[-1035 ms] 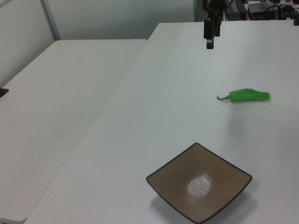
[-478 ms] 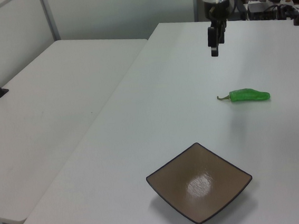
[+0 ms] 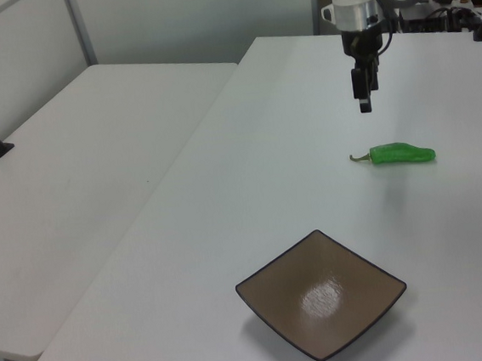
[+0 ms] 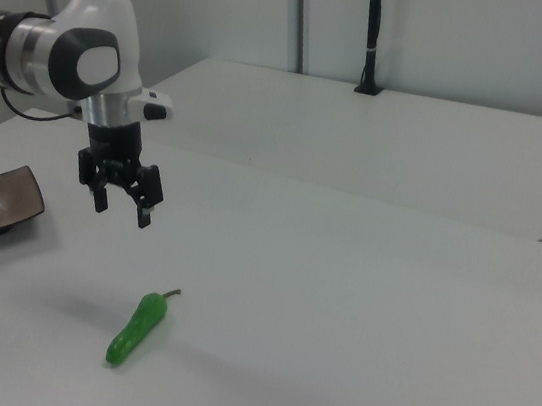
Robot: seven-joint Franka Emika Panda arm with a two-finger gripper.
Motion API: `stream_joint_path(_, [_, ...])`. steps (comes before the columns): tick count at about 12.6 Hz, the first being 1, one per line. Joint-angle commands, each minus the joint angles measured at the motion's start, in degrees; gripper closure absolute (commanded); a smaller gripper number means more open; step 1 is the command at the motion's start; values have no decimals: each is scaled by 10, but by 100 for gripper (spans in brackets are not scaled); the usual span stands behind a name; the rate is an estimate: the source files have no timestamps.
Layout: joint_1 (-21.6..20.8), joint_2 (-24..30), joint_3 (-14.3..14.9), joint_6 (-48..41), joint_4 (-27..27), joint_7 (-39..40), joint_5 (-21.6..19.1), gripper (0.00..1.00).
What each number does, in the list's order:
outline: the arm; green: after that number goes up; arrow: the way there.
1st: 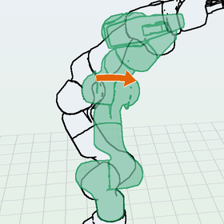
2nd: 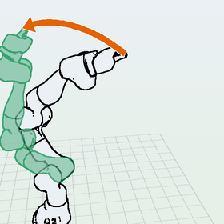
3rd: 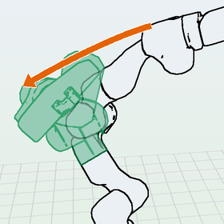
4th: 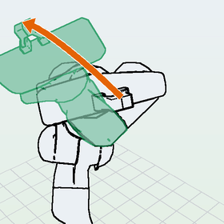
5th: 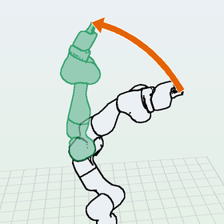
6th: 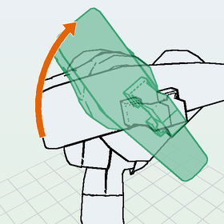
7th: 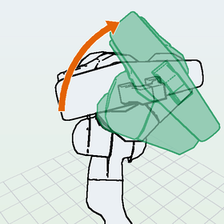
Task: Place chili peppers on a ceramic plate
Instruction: 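Lower the open gripper onto the green chili pepper's body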
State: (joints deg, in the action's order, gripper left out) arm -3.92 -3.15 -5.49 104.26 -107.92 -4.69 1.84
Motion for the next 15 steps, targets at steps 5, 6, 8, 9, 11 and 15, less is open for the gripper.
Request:
stream_joint_path(5, [1,38,5,141,-153,20,10,0])
stream_joint_path(6, [5,37,5,143,-157,20,12,0])
stream_joint_path(8, [8,34,5,155,-166,25,35,0])
stream_joint_path(9, [9,34,5,171,-176,28,44,0])
stream_joint_path(11, [14,32,5,195,-192,28,48,0])
stream_joint_path(15, [30,21,7,201,-199,38,48,0])
